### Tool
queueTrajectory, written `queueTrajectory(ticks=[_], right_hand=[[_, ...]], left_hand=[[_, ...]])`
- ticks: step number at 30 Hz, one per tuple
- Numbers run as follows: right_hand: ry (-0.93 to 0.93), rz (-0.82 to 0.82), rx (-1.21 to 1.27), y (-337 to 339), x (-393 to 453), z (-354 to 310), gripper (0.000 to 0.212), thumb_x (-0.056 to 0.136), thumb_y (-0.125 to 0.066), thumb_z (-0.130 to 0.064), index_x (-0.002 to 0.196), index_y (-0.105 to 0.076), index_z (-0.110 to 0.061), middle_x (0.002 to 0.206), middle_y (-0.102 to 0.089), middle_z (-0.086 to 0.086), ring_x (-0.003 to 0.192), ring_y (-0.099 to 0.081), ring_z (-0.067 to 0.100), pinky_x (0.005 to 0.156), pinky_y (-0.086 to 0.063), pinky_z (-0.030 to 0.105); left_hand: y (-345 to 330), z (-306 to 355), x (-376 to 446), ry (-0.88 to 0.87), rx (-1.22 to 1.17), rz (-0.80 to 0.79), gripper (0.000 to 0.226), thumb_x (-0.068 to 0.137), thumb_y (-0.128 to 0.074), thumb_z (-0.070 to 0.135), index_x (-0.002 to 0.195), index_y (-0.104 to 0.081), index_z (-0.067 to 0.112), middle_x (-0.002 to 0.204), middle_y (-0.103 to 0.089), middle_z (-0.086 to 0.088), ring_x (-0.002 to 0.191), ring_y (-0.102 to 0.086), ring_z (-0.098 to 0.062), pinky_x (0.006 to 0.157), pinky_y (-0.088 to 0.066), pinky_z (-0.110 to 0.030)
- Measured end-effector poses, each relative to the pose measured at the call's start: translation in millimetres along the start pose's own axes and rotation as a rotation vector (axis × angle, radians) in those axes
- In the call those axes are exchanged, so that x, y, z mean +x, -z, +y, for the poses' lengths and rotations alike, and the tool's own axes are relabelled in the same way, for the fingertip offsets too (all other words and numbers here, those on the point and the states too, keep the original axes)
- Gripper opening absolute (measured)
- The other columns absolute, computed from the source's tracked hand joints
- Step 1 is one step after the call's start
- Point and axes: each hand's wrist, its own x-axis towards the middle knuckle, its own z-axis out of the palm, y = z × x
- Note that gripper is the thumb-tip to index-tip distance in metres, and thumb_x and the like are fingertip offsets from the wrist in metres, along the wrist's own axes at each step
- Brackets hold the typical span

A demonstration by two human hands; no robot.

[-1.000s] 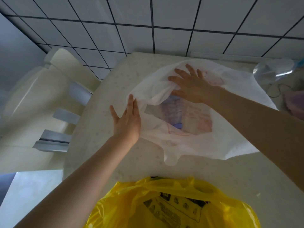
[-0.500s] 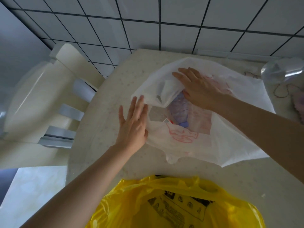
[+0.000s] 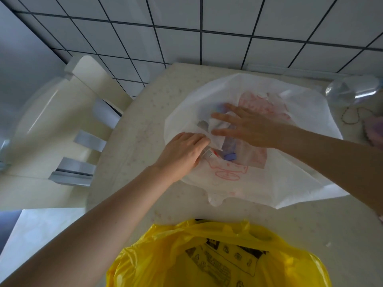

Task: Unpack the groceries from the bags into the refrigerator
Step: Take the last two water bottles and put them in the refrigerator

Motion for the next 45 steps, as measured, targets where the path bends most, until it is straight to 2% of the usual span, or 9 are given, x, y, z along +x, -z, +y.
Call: queueTrajectory(ticks=[5,9,12,14,17,23,28,40,45], right_hand=[[-0.011,0.105,0.070,-8,1,5,0.053,0.083,-0.053,0.006,0.129,-0.040,-0.015,0.145,-0.042,0.021,0.135,-0.037,0.044,0.102,-0.043,0.056],[0.070,0.066,0.028,-15,-9,11,0.036,0.083,-0.066,0.001,0.113,-0.053,-0.016,0.142,-0.044,0.024,0.131,-0.043,0.043,0.097,-0.047,0.054],[0.111,0.054,0.009,-20,-13,18,0.047,0.085,-0.060,-0.002,0.127,-0.052,-0.023,0.150,-0.036,0.021,0.137,-0.036,0.042,0.102,-0.043,0.054],[0.113,0.053,0.006,-20,-11,22,0.060,0.085,-0.060,-0.004,0.137,-0.043,-0.027,0.153,-0.033,0.018,0.140,-0.031,0.042,0.102,-0.042,0.057],[0.069,0.055,-0.013,-19,-4,23,0.058,0.087,-0.061,-0.014,0.138,-0.041,-0.032,0.154,-0.032,0.014,0.141,-0.027,0.044,0.103,-0.040,0.059],[-0.016,-0.055,-0.049,-13,26,11,0.057,0.070,-0.085,-0.022,0.113,-0.049,-0.031,0.152,-0.034,0.018,0.130,-0.030,0.061,0.090,-0.044,0.069],[-0.035,-0.097,-0.055,-11,33,6,0.057,0.066,-0.085,-0.031,0.108,-0.047,-0.032,0.152,-0.027,0.018,0.129,-0.026,0.065,0.085,-0.038,0.077],[-0.119,-0.137,0.089,0,11,16,0.065,0.078,-0.074,-0.024,0.135,-0.043,-0.035,0.160,-0.006,0.019,0.141,-0.009,0.055,0.102,-0.030,0.071],[-0.209,-0.003,0.183,15,-10,6,0.077,0.066,-0.086,-0.030,0.134,-0.052,-0.022,0.152,-0.030,0.024,0.135,-0.035,0.048,0.101,-0.036,0.067]], left_hand=[[0,-2,-3,-0.001,0.126,-0.165,0.087,0.058,-0.087,0.025,0.135,-0.050,0.008,0.135,-0.056,-0.011,0.124,-0.052,-0.040,0.101,-0.042,-0.054],[-6,-7,-3,0.009,0.234,-0.234,0.111,0.047,-0.091,0.026,0.144,-0.040,0.010,0.142,-0.050,-0.011,0.131,-0.044,-0.042,0.105,-0.036,-0.054],[-10,-5,0,-0.009,0.250,-0.196,0.087,0.056,-0.084,0.017,0.136,-0.053,0.006,0.132,-0.059,-0.018,0.120,-0.052,-0.049,0.096,-0.045,-0.061],[-14,-6,2,-0.030,0.286,-0.143,0.053,0.076,-0.056,0.019,0.128,-0.060,0.008,0.128,-0.061,-0.020,0.116,-0.055,-0.052,0.091,-0.046,-0.064],[-20,-6,5,-0.045,0.330,-0.165,0.051,0.082,-0.031,0.019,0.117,-0.066,0.011,0.124,-0.063,-0.020,0.114,-0.055,-0.053,0.091,-0.046,-0.065],[-16,2,19,-0.001,0.332,-0.197,0.037,0.085,-0.050,0.021,0.119,-0.065,0.022,0.124,-0.060,-0.019,0.116,-0.050,-0.057,0.097,-0.037,-0.070],[4,6,34,0.069,0.234,-0.457,0.074,0.086,-0.059,0.043,0.149,-0.023,0.037,0.156,-0.022,-0.009,0.144,-0.008,-0.046,0.115,-0.004,-0.064],[-6,6,32,0.046,0.277,-0.351,0.068,0.079,-0.066,0.039,0.139,-0.037,0.027,0.142,-0.039,-0.004,0.137,-0.027,-0.038,0.113,-0.012,-0.059],[-11,6,44,0.130,0.187,-0.292,0.061,0.073,-0.070,0.047,0.127,-0.048,0.030,0.129,-0.047,0.000,0.123,-0.041,-0.031,0.109,-0.020,-0.058]])
